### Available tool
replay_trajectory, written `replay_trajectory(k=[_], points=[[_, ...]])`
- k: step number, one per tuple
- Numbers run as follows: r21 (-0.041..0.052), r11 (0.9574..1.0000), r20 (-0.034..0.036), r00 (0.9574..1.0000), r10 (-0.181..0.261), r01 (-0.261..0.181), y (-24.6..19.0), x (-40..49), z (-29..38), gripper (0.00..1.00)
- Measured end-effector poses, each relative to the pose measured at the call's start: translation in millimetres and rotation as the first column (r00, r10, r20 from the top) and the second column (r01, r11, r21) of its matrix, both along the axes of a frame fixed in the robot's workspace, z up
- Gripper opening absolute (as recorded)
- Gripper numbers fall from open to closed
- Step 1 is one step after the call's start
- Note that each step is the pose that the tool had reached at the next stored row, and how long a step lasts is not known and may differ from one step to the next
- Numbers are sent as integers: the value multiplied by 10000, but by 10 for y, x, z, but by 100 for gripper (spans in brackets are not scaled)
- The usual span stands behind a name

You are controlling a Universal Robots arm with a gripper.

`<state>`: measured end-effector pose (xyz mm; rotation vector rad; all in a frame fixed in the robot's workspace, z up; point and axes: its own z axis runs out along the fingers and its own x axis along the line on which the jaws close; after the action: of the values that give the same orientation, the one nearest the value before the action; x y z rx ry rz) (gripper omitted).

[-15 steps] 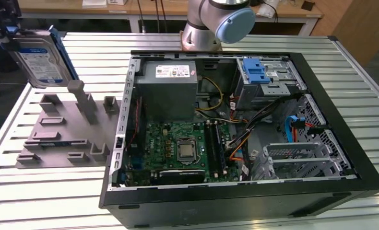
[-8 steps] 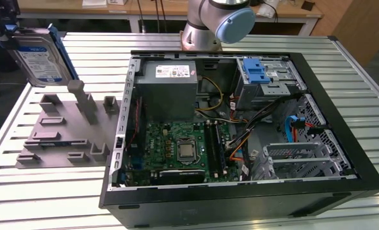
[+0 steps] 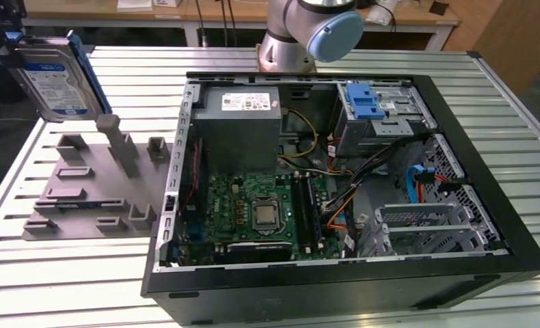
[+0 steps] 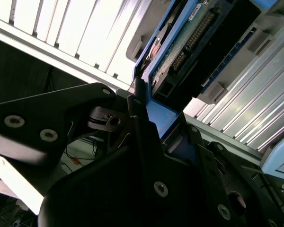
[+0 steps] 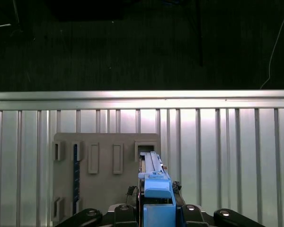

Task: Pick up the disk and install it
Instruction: 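Pick up the disk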

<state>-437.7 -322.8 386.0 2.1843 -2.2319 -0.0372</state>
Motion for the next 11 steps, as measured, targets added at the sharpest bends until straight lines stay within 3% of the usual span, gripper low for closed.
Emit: replay_trajectory(k=[11], points=[[0,10000,0,10000,0,0,4,0,70,36]])
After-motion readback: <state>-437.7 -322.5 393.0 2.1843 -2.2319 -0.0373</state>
